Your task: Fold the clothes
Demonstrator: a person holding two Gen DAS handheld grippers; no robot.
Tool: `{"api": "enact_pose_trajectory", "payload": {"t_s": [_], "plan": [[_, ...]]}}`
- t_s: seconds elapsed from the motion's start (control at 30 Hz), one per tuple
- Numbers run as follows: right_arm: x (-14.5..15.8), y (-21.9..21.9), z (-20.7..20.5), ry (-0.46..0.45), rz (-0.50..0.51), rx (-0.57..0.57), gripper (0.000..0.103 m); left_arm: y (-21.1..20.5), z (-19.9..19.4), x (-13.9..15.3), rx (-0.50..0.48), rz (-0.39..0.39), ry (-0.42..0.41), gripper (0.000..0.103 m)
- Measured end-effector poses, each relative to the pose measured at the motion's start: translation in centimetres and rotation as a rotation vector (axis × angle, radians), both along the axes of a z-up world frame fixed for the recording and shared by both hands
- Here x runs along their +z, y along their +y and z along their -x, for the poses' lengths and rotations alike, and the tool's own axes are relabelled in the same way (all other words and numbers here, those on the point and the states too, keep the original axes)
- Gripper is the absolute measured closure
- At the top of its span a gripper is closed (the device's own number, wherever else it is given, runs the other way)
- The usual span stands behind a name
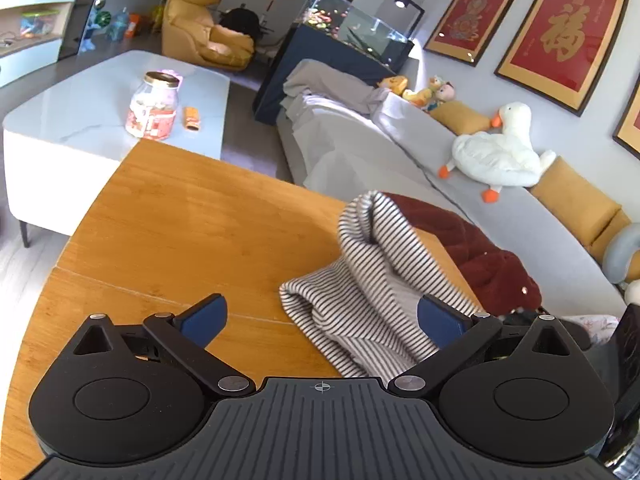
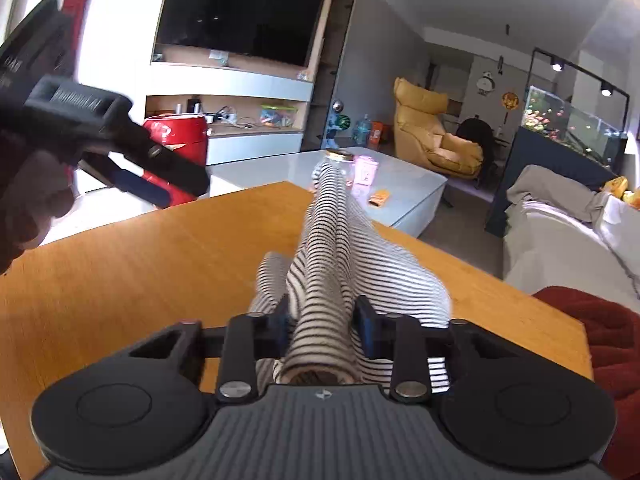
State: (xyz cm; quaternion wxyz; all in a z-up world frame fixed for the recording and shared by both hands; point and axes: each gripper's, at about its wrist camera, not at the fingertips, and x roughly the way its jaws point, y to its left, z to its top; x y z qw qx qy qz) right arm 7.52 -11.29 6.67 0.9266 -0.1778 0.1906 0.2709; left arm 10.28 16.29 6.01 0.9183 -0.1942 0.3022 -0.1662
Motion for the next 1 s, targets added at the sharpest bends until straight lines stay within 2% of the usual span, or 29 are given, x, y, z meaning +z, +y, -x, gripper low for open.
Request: {"api": "enact_pose_trajectory", "payload": {"t_s": [0.17,0.23,0.3,0.37,0.47,0.53,0.57,0.6,0.67,0.7,0.73,0.77,0.8,0.87,0.97,1.0], "plan": [[-1.8,2.5,1.6,-0.036,0.127,0.051,0.080,0.1,-0.4,1.1,-0.006,0.024,-0.040,0.000],[-2.5,3.5,2.2,-0.050,0.177,0.071,0.078,-1.0,-0.6,2.6,-0.048,0.048,-0.095,0.000],[-3.2,4.5,2.9,-0.064,0.228,0.091,0.068,-2.5,-1.0,3.9,-0.111,0.074,-0.131,0.000],[-3.9,5.3,3.5,-0.100,0.278,0.093,0.066,-4.1,-1.6,5.0,-0.183,0.102,-0.159,0.000],[-3.4,4.9,3.2,-0.069,0.236,0.095,0.065,-6.5,-3.1,4.8,-0.237,0.065,-0.159,0.000],[-3.1,4.7,3.0,-0.048,0.208,0.096,0.062,-7.6,-4.7,3.3,-0.232,0.028,-0.105,0.000],[-3.0,4.5,2.9,-0.038,0.194,0.097,0.057,-7.9,-5.4,2.2,-0.225,0.008,-0.069,0.000],[-2.7,4.2,2.8,-0.021,0.169,0.099,0.050,-8.1,-6.1,1.0,-0.213,-0.021,-0.032,0.001],[-1.3,2.5,1.9,0.056,0.046,0.112,0.039,-8.2,-7.1,-1.3,-0.182,-0.085,0.041,0.003],[-0.6,1.5,1.4,0.091,-0.015,0.111,0.027,-8.2,-7.3,-2.4,-0.165,-0.112,0.079,0.003],[0.1,0.5,0.9,0.126,-0.077,0.110,0.019,-7.9,-7.6,-3.7,-0.150,-0.121,0.121,0.002],[0.8,-0.6,0.4,0.154,-0.135,0.106,0.007,-7.4,-7.6,-4.6,-0.153,-0.070,0.147,0.002],[1.4,-1.6,-0.1,0.161,-0.183,0.094,0.000,-6.9,-7.7,-5.4,-0.154,-0.025,0.168,0.002],[2.4,-3.7,-1.3,0.174,-0.279,0.069,0.000,-6.2,-7.6,-5.8,-0.142,0.015,0.175,0.002],[3.9,-6.8,-3.0,0.193,-0.416,0.026,0.000,-6.5,-7.5,-5.3,-0.151,-0.040,0.143,0.002],[3.6,-7.3,-3.7,0.198,-0.434,-0.006,0.000,-6.5,-7.5,-5.2,-0.154,-0.052,0.137,0.002]]}}
